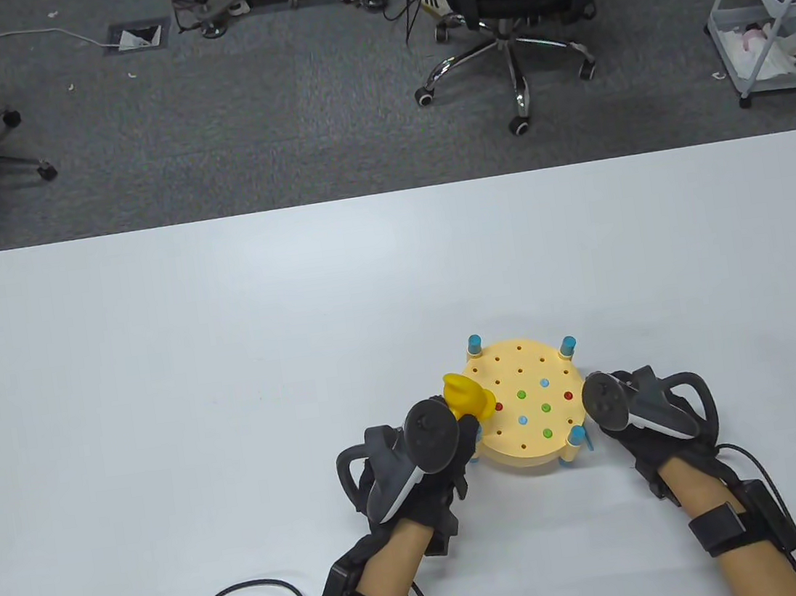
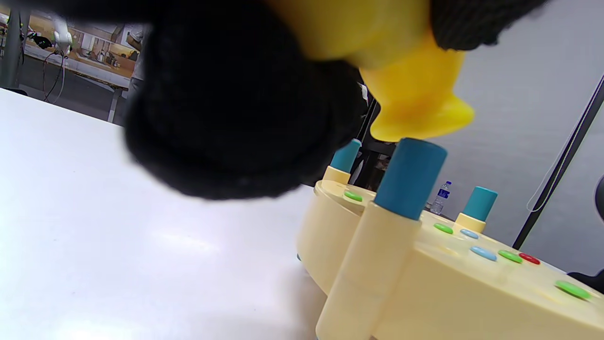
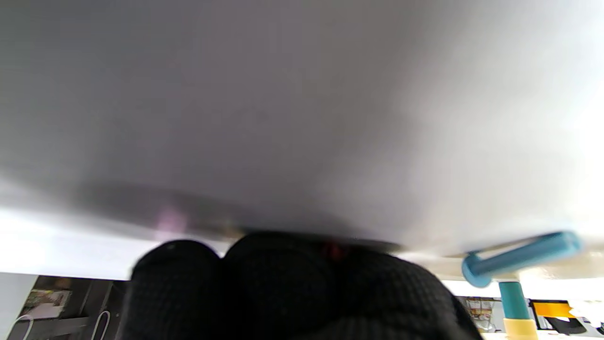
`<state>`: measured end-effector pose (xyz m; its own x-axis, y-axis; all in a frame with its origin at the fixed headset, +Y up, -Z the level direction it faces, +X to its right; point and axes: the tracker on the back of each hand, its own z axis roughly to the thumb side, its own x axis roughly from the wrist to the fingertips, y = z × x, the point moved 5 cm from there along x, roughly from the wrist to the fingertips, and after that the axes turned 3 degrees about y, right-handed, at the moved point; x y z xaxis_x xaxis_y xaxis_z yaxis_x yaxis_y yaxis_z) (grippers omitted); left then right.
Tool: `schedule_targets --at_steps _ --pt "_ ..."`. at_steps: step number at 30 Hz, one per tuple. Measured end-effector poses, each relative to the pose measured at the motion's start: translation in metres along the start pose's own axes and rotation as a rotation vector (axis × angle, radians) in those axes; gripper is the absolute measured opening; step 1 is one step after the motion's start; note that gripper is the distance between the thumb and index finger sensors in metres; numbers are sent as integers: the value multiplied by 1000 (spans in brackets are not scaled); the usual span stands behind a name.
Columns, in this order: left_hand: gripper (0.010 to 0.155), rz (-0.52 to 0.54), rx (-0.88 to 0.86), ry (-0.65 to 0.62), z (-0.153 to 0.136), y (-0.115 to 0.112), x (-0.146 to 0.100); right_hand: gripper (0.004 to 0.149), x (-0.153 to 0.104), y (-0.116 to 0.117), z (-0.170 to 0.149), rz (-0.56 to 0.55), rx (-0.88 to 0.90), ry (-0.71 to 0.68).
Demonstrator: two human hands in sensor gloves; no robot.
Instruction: Hammer toy nails into tap bench
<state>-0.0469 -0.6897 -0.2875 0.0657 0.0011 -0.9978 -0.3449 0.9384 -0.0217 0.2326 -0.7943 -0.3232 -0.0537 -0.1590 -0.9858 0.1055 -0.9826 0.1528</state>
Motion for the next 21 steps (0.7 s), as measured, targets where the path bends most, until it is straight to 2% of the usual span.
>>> schedule_targets --at_steps 5,9,11,16,19,21 --pt "67 -6 -3 5 -1 -1 0 41 -2 -2 0 -10 -28 15" --pt "67 -4 -8 4 -1 -1 1 41 -5 -7 11 -58 -177 33" --pt "67 -3 -7 3 -1 -1 1 41 -5 -7 14 -59 -193 21" --pt "66 -4 -2 -4 -1 -1 1 44 -3 -4 8 -26 -117 3" --pt "67 -2 0 -6 0 -1 0 50 -2 -4 -7 -20 48 -7" --pt "67 2 -3 -8 0 -1 0 47 -3 -7 -22 -34 154 23"
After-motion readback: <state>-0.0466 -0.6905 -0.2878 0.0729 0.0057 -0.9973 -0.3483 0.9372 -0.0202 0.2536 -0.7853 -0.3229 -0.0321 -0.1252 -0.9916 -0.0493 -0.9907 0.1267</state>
